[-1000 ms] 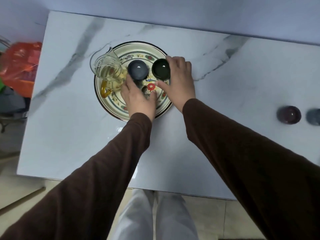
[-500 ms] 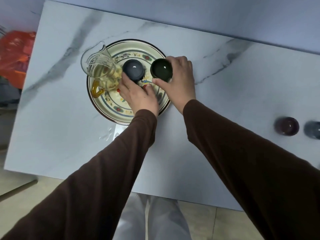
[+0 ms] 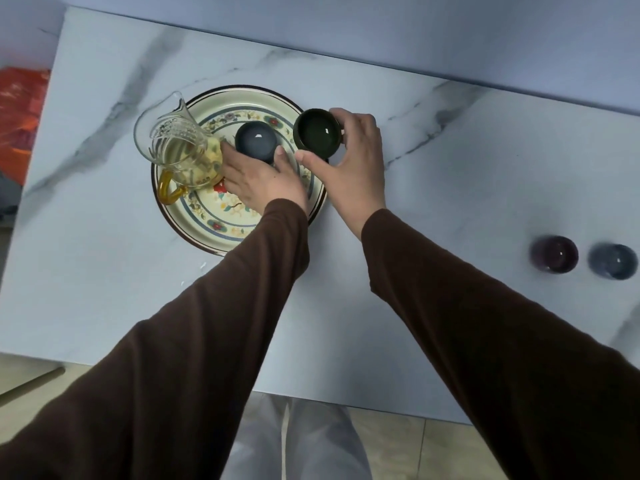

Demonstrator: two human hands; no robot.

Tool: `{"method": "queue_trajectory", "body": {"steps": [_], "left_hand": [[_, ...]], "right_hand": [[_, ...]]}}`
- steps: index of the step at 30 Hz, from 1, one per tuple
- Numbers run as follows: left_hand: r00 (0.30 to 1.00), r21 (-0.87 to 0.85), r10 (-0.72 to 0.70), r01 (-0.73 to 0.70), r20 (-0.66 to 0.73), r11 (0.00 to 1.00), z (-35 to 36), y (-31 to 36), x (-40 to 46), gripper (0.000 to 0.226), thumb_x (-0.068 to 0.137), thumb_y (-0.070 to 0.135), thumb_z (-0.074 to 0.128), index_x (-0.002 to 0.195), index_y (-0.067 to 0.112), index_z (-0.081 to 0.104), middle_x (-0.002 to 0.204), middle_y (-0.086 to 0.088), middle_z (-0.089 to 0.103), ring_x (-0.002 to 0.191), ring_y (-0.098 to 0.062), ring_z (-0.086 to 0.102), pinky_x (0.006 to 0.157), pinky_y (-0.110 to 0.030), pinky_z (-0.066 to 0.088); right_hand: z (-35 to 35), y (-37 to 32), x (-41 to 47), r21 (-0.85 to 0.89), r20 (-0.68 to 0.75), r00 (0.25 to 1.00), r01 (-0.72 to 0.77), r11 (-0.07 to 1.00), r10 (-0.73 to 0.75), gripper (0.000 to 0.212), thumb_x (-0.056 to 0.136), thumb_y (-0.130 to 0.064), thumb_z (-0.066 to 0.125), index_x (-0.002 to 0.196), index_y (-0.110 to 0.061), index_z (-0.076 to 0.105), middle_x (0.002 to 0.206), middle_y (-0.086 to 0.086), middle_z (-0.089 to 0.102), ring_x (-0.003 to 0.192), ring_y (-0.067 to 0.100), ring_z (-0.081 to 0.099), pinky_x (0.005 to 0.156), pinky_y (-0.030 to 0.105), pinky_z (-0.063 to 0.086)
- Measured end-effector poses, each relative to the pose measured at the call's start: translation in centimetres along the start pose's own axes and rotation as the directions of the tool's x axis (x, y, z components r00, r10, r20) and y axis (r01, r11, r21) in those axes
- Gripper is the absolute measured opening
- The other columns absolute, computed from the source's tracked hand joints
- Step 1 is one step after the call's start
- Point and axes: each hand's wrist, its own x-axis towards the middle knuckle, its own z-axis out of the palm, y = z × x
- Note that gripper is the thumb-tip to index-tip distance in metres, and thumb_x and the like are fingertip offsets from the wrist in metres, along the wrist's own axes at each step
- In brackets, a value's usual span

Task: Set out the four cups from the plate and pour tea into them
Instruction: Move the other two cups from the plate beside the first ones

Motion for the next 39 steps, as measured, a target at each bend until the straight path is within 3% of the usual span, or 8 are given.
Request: {"method": "queue_trajectory", "body": {"steps": [3,7,12,16,24,28,33,39], "left_hand": [[1.0,0.094,-0.008,0.01,-0.02,0.996,0.4,0.2,0.4,0.08,0.085,0.038,0.065,0.15,0.016,0.022,0.15,-0.011,0.032,0.135,-0.032,0.032,0.109,-0.043,0.03],[0.998,0.178,0.053,-0.049,-0.02,0.983,0.5,-0.3,0.6,0.075,0.085,0.04,0.064,0.148,0.02,0.027,0.147,-0.009,0.035,0.134,-0.029,0.033,0.108,-0.041,0.028],[0.994,0.185,0.106,-0.106,0.009,0.977,-0.2,-0.9,0.6,0.072,0.084,0.039,0.065,0.144,0.017,0.033,0.145,-0.01,0.038,0.133,-0.03,0.034,0.108,-0.04,0.028],[0.967,0.153,0.248,-0.254,0.059,0.955,-2.1,-1.5,-0.4,0.069,0.08,0.038,0.067,0.139,0.017,0.039,0.139,-0.01,0.043,0.129,-0.03,0.037,0.106,-0.041,0.03],[0.82,0.084,0.511,-0.545,0.257,0.834,-7.6,-4.0,-4.6,0.068,0.082,0.04,0.066,0.139,0.013,0.04,0.14,-0.012,0.041,0.131,-0.032,0.034,0.112,-0.041,0.026],[0.73,0.092,0.591,-0.652,0.343,0.753,-10.5,-5.8,-7.6,0.065,0.084,0.039,0.065,0.139,0.012,0.04,0.136,-0.014,0.044,0.123,-0.033,0.038,0.107,-0.042,0.03],[0.641,0.053,0.633,-0.72,0.435,0.692,-12.2,-7.9,-12.3,0.064,0.084,0.038,0.066,0.137,0.012,0.042,0.134,-0.013,0.046,0.123,-0.032,0.038,0.108,-0.04,0.029],[0.574,0.002,0.644,-0.747,0.506,0.664,-10.9,-9.4,-19.8,0.061,0.083,0.037,0.067,0.135,0.015,0.043,0.129,-0.009,0.047,0.119,-0.029,0.041,0.103,-0.035,0.03]], "right_hand": [[-0.2,0.2,0.1,0.006,-0.005,1.0,-0.004,1.0,0.004,0.069,0.072,-0.043,0.08,0.13,-0.016,0.054,0.123,0.001,0.049,0.117,0.019,0.049,0.099,0.035,0.045],[-0.5,0.7,-0.1,0.009,-0.003,1.0,-0.018,1.0,0.018,0.07,0.072,-0.043,0.08,0.13,-0.016,0.054,0.124,0.002,0.049,0.118,0.019,0.049,0.099,0.035,0.046],[-1.0,1.4,-0.9,0.021,0.004,0.999,-0.048,0.999,0.048,0.07,0.072,-0.043,0.081,0.13,-0.016,0.054,0.125,0.002,0.049,0.119,0.02,0.05,0.1,0.036,0.046],[-1.8,1.6,-2.4,0.016,-0.001,0.998,-0.065,0.998,0.065,0.069,0.073,-0.044,0.08,0.131,-0.017,0.053,0.127,0.0,0.053,0.118,0.02,0.048,0.1,0.036,0.045],[-4.0,1.8,-9.1,-0.02,-0.066,0.991,-0.119,0.993,0.117,0.067,0.074,-0.046,0.078,0.13,-0.021,0.051,0.124,-0.005,0.057,0.114,0.016,0.045,0.096,0.034,0.046],[-5.4,2.6,-14.0,-0.035,-0.129,0.981,-0.153,0.988,0.147,0.065,0.074,-0.047,0.078,0.128,-0.024,0.051,0.122,-0.008,0.057,0.113,0.014,0.044,0.094,0.033,0.046],[-8.0,4.4,-19.5,-0.029,-0.187,0.962,-0.208,0.978,0.199,0.066,0.074,-0.049,0.077,0.13,-0.026,0.049,0.123,-0.011,0.055,0.114,0.011,0.043,0.094,0.028,0.045],[-13.4,8.4,-24.7,-0.041,-0.237,0.943,-0.252,0.967,0.235,0.064,0.075,-0.047,0.077,0.128,-0.025,0.051,0.122,-0.008,0.057,0.113,0.013,0.045,0.093,0.032,0.046]]}}
